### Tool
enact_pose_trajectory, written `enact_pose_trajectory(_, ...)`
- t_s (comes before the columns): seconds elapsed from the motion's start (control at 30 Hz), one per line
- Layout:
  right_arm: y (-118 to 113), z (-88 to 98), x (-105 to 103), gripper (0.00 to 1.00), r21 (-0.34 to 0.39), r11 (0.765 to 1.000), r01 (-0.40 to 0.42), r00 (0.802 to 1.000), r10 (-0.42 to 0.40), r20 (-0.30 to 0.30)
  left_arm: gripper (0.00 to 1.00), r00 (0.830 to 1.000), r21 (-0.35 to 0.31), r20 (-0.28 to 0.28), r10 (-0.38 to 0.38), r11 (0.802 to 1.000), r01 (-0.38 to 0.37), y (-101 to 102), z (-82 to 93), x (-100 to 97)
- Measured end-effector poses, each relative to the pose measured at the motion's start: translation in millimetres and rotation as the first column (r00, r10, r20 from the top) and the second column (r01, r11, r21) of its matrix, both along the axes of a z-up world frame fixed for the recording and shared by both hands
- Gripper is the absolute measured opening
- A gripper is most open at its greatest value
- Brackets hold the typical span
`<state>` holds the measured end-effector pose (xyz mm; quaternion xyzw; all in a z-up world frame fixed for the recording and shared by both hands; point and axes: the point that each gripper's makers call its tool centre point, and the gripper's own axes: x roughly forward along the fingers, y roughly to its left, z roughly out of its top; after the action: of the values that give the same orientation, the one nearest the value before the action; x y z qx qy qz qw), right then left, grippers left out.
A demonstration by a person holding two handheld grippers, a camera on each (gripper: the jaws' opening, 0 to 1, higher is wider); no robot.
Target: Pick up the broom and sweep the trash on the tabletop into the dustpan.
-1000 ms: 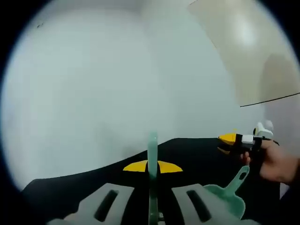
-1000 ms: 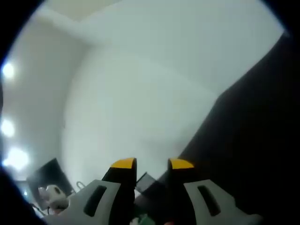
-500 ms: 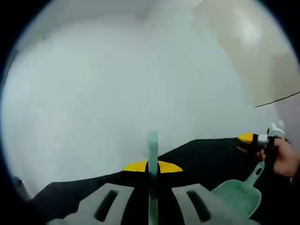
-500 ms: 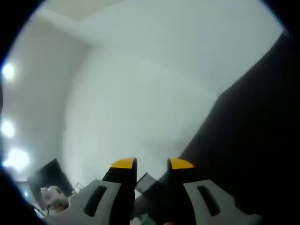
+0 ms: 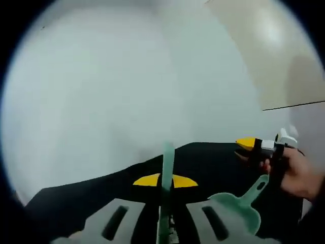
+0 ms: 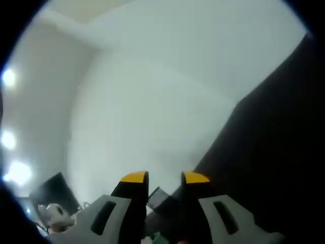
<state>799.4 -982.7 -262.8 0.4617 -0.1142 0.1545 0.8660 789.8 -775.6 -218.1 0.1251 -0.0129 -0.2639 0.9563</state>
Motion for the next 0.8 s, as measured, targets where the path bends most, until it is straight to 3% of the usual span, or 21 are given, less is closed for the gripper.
enact_pose_trajectory(0.07, -1, 0.0, 0, 0.27, 0.003, 1.000, 0.000, 1.000, 0.000, 0.001, 0.04, 1.000, -0.026, 0.002, -0.025, 0.999, 0.025, -10, 2.6, -4.6)
enact_pose_trajectory(0.17, -1, 0.4, 0, 0.27, 0.006, 1.000, 0.000, 1.000, 0.000, 0.002, 0.04, 0.999, -0.007, 0.022, -0.040, 0.999, 0.040, -22, 5.8, -11.1)
enact_pose_trajectory(0.27, -1, 0.2, 0, 0.27, 0.006, 1.000, -0.004, 1.000, 0.004, 0.002, 0.04, 0.993, -0.081, 0.034, -0.111, 0.990, 0.114, -35, 20.4, -22.5)
enact_pose_trajectory(0.37, -2, 0.1, 0, 0.27, 0.011, 1.000, -0.003, 1.000, 0.003, 0.005, 0.04, 0.989, -0.107, 0.077, -0.129, 0.985, 0.137, -31, 37.2, -30.8)
enact_pose_trajectory(0.43, -2, 0.6, 1, 0.27, 0.013, 1.000, -0.004, 1.000, 0.003, 0.005, 0.04, 0.983, -0.158, 0.110, -0.147, 0.974, 0.163, -24, 55.1, -35.9)
enact_pose_trajectory(0.53, 0, 1.5, 0, 0.27, 0.017, 1.000, -0.005, 1.000, 0.005, 0.009, 0.04, 0.978, -0.226, 0.162, -0.131, 0.960, 0.166, 6, 85.5, -42.5)
enact_pose_trajectory(0.63, 1, 1.8, -1, 0.27, 0.020, 1.000, -0.007, 1.000, 0.006, 0.012, 0.04, 0.979, -0.234, 0.202, -0.007, 0.971, 0.055, 69, 110.0, -38.4)
enact_pose_trajectory(0.7, 3, 2.4, -2, 0.27, 0.022, 1.000, -0.007, 1.000, 0.007, 0.014, 0.04, 0.974, -0.253, 0.213, 0.075, 0.967, -0.020, 111, 117.5, -35.2)
enact_pose_trajectory(0.8, 3, 2.8, -1, 0.27, 0.026, 1.000, -0.007, 1.000, 0.007, 0.016, 0.04, 0.965, -0.289, 0.203, 0.165, 0.952, -0.102, 163, 114.2, -30.7)
